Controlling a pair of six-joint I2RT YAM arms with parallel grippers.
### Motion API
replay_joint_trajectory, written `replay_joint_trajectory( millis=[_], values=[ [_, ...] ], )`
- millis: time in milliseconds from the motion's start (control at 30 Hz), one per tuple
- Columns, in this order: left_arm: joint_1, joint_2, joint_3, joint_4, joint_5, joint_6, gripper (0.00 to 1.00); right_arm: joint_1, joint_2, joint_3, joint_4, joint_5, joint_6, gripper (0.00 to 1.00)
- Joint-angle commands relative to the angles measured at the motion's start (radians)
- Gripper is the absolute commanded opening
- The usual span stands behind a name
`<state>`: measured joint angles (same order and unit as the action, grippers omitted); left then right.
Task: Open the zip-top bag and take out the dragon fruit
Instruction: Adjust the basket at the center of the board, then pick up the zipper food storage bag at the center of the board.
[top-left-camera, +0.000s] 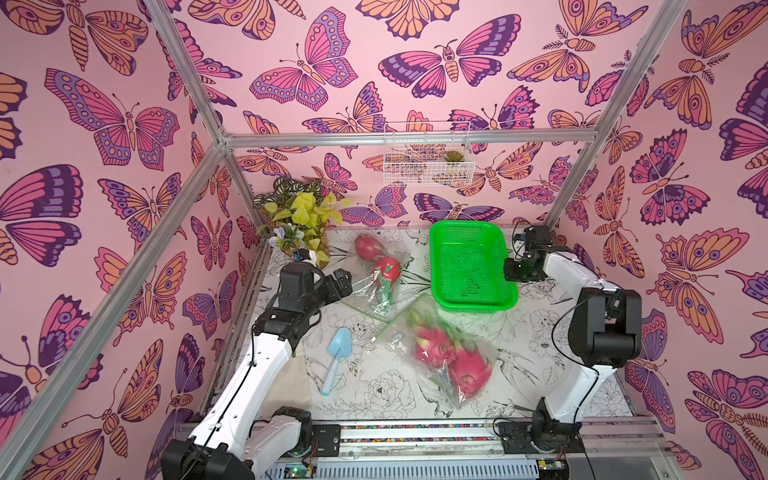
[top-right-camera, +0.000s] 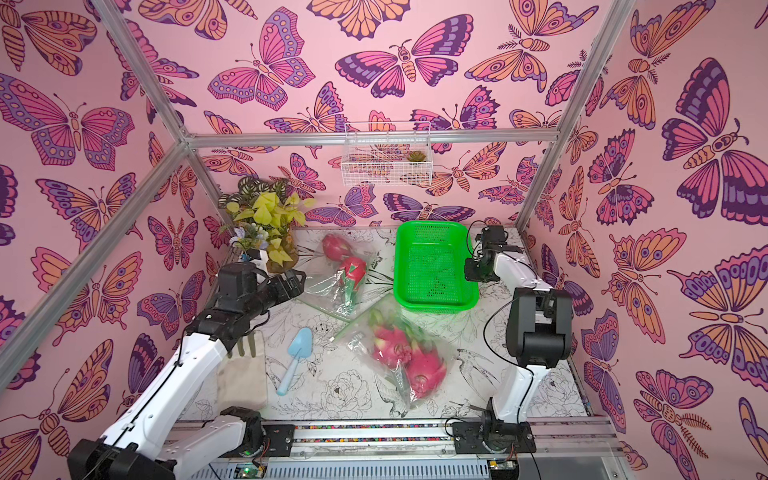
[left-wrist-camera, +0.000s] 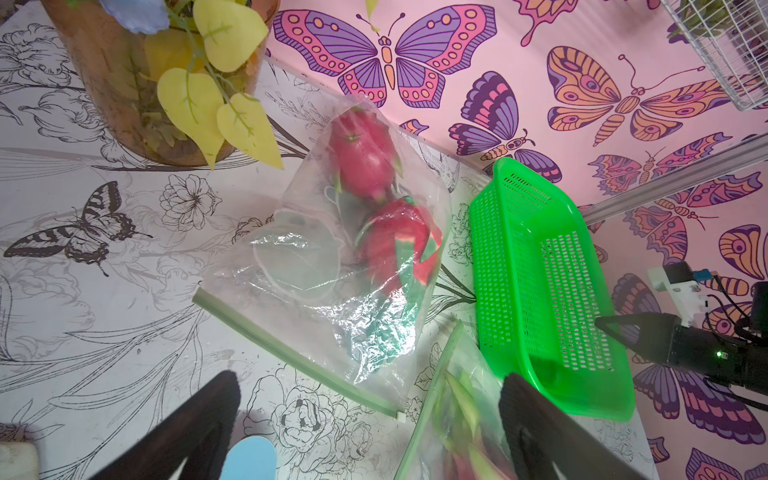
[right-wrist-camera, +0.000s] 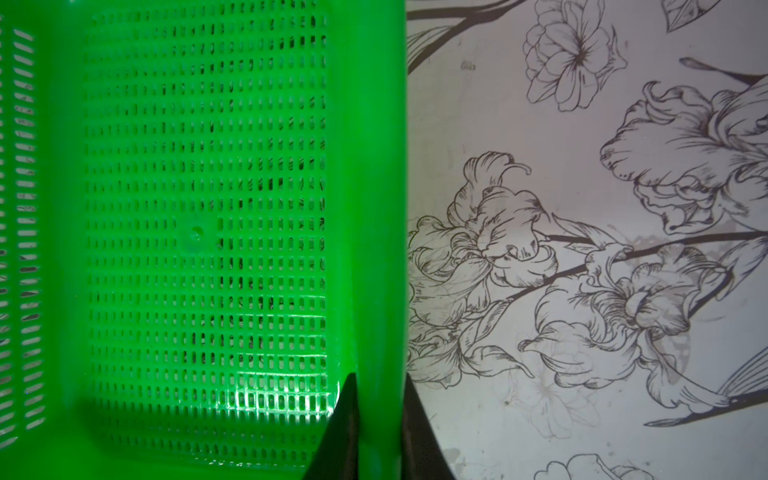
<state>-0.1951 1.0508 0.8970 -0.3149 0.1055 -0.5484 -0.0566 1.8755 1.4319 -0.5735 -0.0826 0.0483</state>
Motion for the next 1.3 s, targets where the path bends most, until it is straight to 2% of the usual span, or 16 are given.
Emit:
replay_joint_trajectory(
  millis=[0, 133, 267, 433, 600, 800, 1067, 1267],
  values=[
    [-0.005, 0.021, 0.003, -0.005, 0.015, 0.007, 0.99, 0.000, 0.013, 0.054, -0.034, 0.050, -0.018, 0.19],
    [-0.025, 0.043, 0.019, -0.061, 0.047, -0.010, 0.97, 0.000, -0.027, 0.058, -0.059, -0.008, -0.007, 0.41],
    [-0.124, 0.073, 0.020, -0.156, 0.011, -0.073, 0.97, 0.000, -0.111, 0.055, -0.098, -0.041, 0.017, 0.51],
    [-0.261, 0.049, -0.064, -0.154, -0.016, -0.214, 0.98, 0.000, -0.267, -0.013, -0.054, -0.112, 0.123, 0.65],
    [-0.374, -0.013, -0.205, -0.036, -0.084, -0.279, 0.97, -0.001, -0.408, -0.108, 0.029, -0.221, 0.274, 0.66],
    [-0.395, -0.060, -0.410, 0.198, -0.047, -0.379, 0.87, -0.002, -0.513, -0.188, 0.127, -0.369, 0.389, 0.66],
    [-0.426, -0.004, -0.521, 0.470, 0.031, -0.395, 0.85, -0.002, -0.530, -0.197, 0.161, -0.471, 0.448, 0.65],
    [-0.425, 0.110, -0.558, 0.654, 0.058, -0.421, 0.81, -0.002, -0.523, -0.195, 0.161, -0.509, 0.460, 0.64]
  ],
)
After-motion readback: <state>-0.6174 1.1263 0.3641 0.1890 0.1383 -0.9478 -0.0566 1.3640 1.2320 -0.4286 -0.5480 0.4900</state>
